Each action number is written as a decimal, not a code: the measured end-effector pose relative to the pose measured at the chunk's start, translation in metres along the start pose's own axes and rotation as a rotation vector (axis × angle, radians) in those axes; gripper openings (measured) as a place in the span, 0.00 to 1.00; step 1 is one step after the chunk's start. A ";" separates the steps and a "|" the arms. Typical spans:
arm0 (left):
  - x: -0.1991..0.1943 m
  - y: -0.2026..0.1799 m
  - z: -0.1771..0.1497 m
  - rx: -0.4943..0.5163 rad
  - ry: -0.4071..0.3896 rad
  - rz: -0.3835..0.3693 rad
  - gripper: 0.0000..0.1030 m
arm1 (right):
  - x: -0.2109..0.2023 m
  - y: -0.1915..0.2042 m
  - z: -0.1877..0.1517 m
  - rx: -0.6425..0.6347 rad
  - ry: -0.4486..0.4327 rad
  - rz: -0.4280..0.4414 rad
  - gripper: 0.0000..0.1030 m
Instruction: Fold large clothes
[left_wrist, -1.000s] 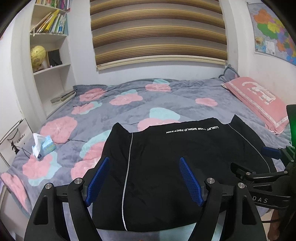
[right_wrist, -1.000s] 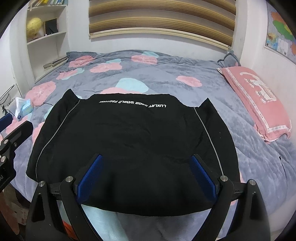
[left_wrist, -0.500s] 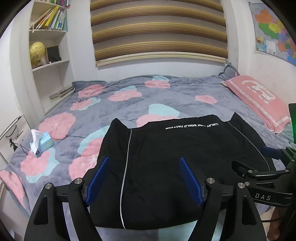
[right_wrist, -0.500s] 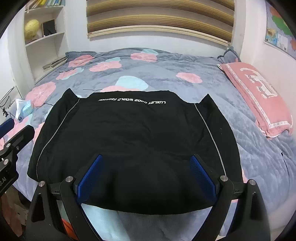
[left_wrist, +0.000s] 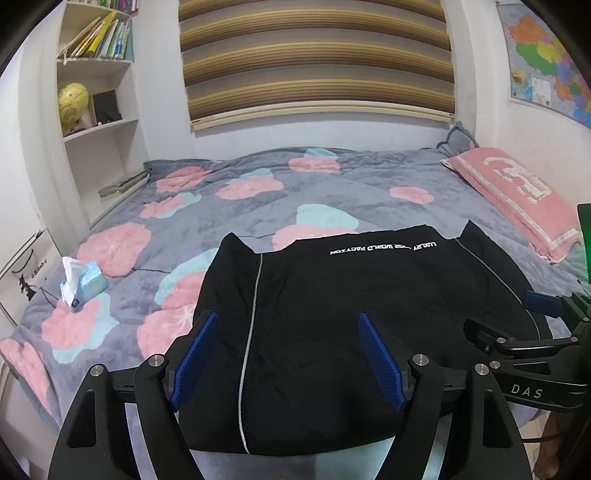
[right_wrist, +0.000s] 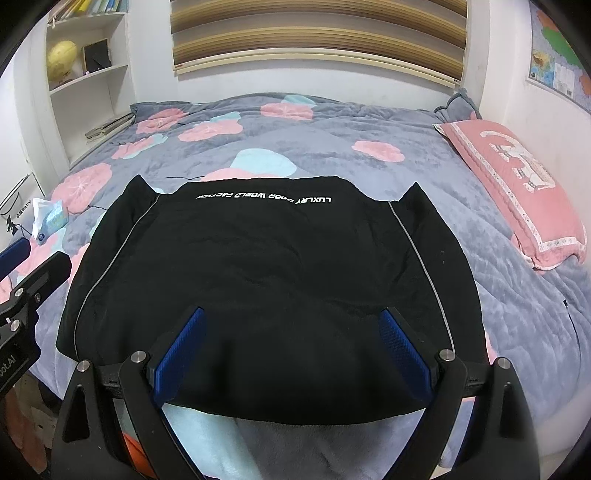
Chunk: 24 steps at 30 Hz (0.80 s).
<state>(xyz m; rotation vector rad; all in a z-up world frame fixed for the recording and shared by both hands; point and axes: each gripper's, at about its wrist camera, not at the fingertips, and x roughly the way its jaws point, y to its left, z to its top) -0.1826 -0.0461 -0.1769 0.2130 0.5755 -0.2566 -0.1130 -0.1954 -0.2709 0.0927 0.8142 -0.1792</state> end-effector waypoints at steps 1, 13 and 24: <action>0.000 -0.001 0.000 0.004 -0.003 0.008 0.76 | 0.000 -0.001 0.000 0.003 0.002 0.004 0.93; -0.003 -0.008 0.000 0.029 -0.005 0.021 0.76 | 0.002 0.000 -0.001 0.005 0.008 0.004 0.93; 0.004 0.002 0.003 -0.010 0.018 0.003 0.76 | 0.003 -0.006 -0.002 -0.012 0.012 0.008 0.93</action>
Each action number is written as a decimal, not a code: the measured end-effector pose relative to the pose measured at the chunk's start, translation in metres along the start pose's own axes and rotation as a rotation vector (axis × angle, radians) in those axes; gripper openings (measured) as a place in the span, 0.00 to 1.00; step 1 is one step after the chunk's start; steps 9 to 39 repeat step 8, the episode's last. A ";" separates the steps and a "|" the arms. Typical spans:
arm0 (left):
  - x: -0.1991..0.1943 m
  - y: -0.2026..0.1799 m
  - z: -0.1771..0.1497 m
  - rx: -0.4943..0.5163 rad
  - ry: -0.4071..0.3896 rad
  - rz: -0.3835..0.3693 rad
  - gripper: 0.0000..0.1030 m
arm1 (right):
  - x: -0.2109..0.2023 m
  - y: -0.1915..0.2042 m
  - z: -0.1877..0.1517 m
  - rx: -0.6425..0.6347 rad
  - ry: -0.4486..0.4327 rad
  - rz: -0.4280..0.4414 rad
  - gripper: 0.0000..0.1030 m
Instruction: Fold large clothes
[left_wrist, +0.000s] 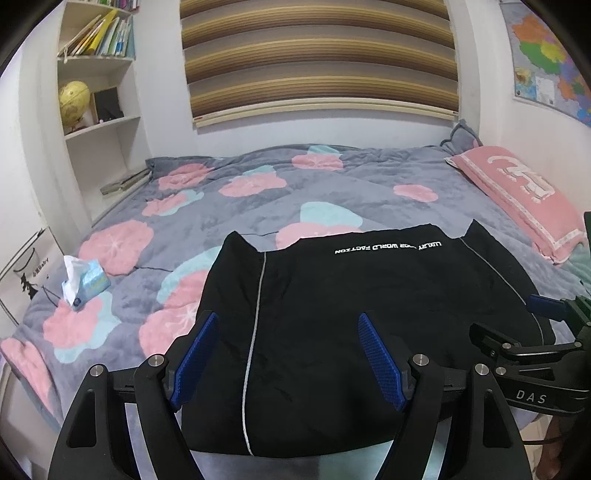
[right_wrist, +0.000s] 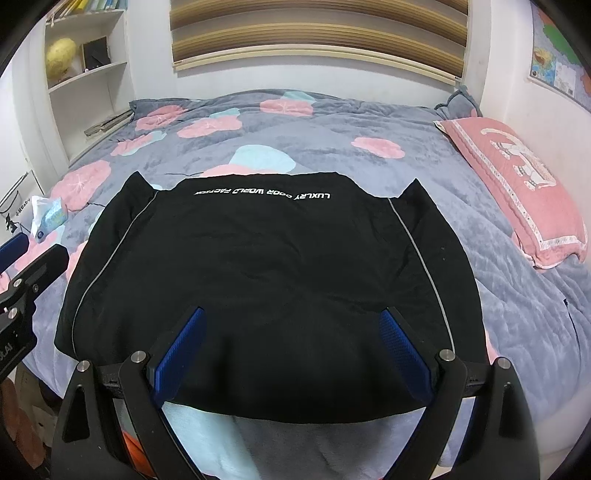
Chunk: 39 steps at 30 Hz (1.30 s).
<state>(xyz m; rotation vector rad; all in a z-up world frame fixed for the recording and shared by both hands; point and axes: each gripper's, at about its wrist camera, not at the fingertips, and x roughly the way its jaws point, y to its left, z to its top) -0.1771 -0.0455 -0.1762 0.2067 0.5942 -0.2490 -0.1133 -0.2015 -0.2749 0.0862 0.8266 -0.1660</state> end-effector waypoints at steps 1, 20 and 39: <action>0.001 0.001 0.000 -0.004 0.002 -0.001 0.76 | 0.000 0.000 -0.001 -0.002 0.001 0.000 0.93; 0.005 0.003 0.000 0.001 0.002 0.014 0.76 | 0.002 0.000 0.001 -0.026 0.007 -0.003 0.93; 0.005 0.003 0.000 0.001 0.002 0.014 0.76 | 0.002 0.000 0.001 -0.026 0.007 -0.003 0.93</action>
